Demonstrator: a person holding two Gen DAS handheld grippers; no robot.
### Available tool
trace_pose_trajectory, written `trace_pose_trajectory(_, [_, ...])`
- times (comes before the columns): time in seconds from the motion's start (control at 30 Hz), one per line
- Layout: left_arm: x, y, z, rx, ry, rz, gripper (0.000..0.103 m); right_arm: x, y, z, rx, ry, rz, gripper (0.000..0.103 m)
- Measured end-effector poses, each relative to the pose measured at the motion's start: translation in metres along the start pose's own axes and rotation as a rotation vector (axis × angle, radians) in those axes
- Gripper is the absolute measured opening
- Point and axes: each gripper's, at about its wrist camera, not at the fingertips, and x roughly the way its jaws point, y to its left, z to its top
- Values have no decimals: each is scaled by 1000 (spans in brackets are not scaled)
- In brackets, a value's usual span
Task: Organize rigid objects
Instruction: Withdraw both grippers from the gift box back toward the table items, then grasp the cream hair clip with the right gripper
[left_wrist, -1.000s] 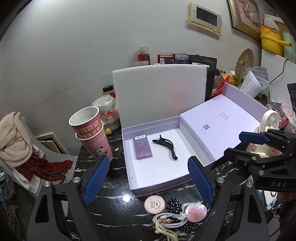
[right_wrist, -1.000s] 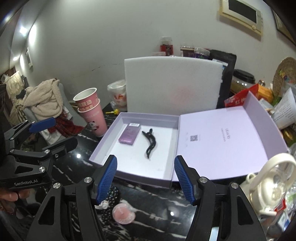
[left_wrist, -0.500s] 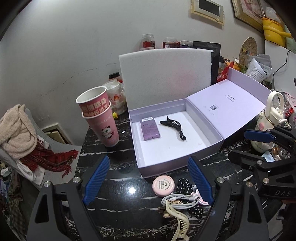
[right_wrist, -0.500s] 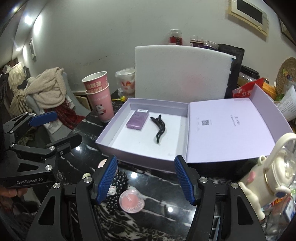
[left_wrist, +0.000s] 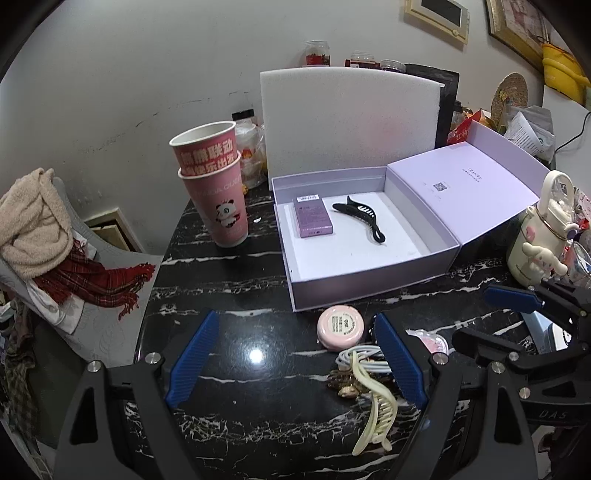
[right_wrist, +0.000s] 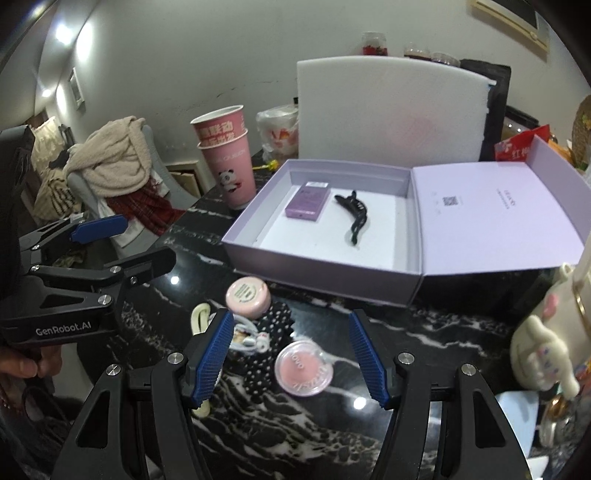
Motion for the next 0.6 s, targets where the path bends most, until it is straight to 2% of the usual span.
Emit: trace_pose_trajectory(0.6, [9, 33, -35, -90, 55, -28, 87, 28, 26, -40, 23, 100, 135, 65])
